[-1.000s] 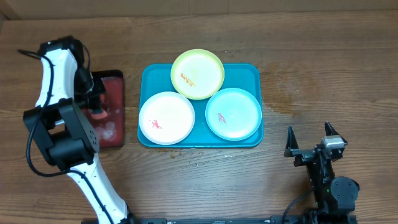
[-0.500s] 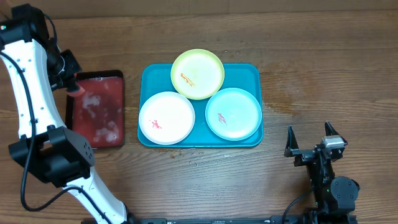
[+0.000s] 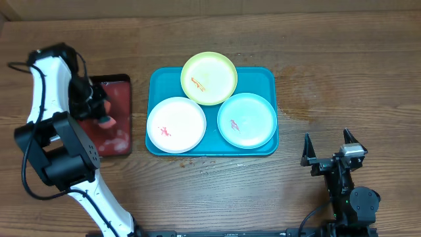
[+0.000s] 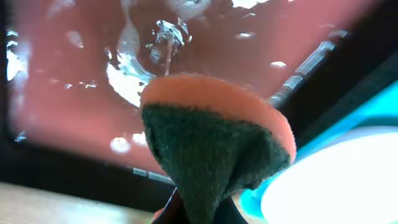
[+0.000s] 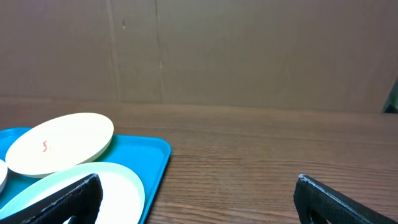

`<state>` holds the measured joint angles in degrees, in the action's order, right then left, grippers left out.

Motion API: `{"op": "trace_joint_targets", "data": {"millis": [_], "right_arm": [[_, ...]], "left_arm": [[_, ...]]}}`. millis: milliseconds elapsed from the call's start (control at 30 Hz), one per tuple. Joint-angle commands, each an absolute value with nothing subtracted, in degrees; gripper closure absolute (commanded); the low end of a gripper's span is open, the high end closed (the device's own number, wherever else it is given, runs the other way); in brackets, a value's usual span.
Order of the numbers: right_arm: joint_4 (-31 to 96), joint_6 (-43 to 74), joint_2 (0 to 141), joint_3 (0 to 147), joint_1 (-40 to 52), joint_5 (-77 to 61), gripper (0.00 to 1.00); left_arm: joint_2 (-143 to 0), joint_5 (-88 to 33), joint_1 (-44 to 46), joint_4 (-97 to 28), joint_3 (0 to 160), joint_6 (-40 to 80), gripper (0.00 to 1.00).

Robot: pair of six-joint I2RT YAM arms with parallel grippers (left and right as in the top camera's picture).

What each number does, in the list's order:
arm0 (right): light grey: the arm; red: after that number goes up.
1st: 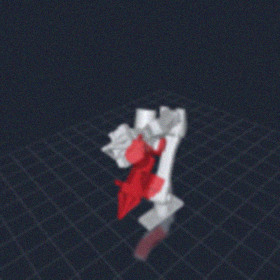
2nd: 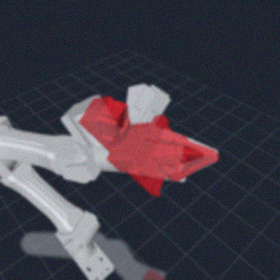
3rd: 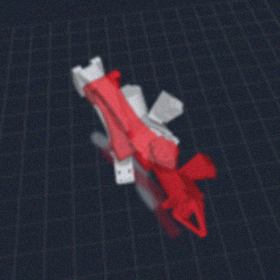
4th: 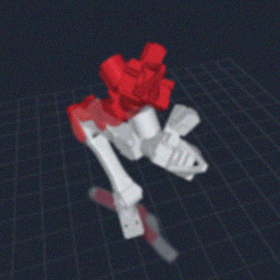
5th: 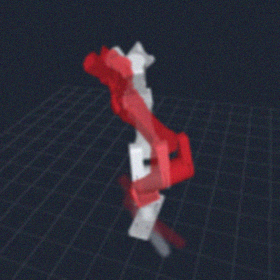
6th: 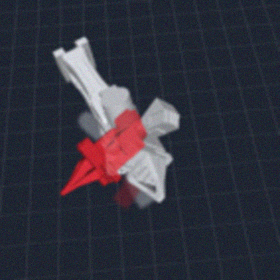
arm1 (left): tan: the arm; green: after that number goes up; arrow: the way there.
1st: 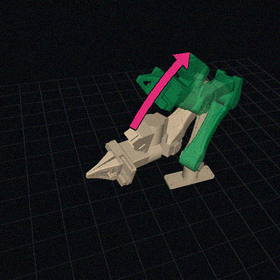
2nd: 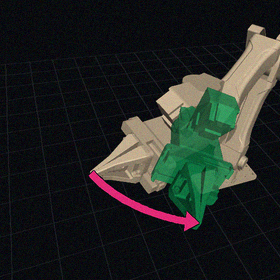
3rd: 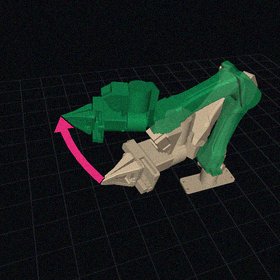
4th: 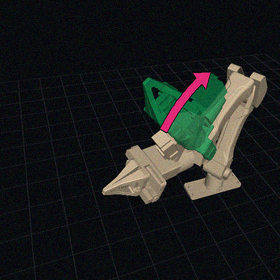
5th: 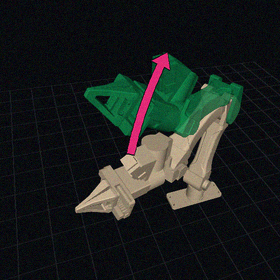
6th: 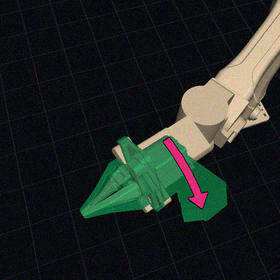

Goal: Clean dirty plates on tray and stack at the side
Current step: 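Carry the sponge with the left gripper onto the white plate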

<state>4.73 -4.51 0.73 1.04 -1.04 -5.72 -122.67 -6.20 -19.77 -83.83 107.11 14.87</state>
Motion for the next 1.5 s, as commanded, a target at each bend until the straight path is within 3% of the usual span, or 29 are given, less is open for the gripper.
{"op": "trace_joint_targets", "data": {"millis": [0, 367, 733, 1167, 1200, 1300, 1467], "right_arm": [[4.4, -4.32, 0.16, 0.47, -0.71, -5.39, 0.0], [4.4, -4.32, 0.16, 0.47, -0.71, -5.39, 0.0], [4.43, -4.32, 0.16, 0.47, -0.71, -5.39, 0.0], [4.43, -4.32, 0.16, 0.47, -0.71, -5.39, 0.0], [4.43, -4.32, 0.16, 0.47, -0.71, -5.39, 0.0], [4.43, -4.32, 0.16, 0.47, -0.71, -5.39, 0.0], [4.43, -4.32, 0.16, 0.47, -0.71, -5.39, 0.0]], "left_arm": [[-118.04, -8.64, -19.75, -87.61, 116.84, 14.11, 0.96], [-113.51, -8.84, -7.09, -93.91, 115.79, 13.72, 0.96], [-113.56, -9.93, 8.8, -70.22, 92.12, 17.47, 0.96], [-113.58, -8.32, 14.06, -56.75, 79.42, 23.31, 0.96], [-113.58, -8.36, 14.02, -56.53, 79.53, 21.85, 0.94], [-113.56, -8.67, 13.41, -58.74, 82.3, 17.98, 0.66], [-113.54, -8.56, 13.13, -67.33, 92.73, 14.48, 0.55]]}}
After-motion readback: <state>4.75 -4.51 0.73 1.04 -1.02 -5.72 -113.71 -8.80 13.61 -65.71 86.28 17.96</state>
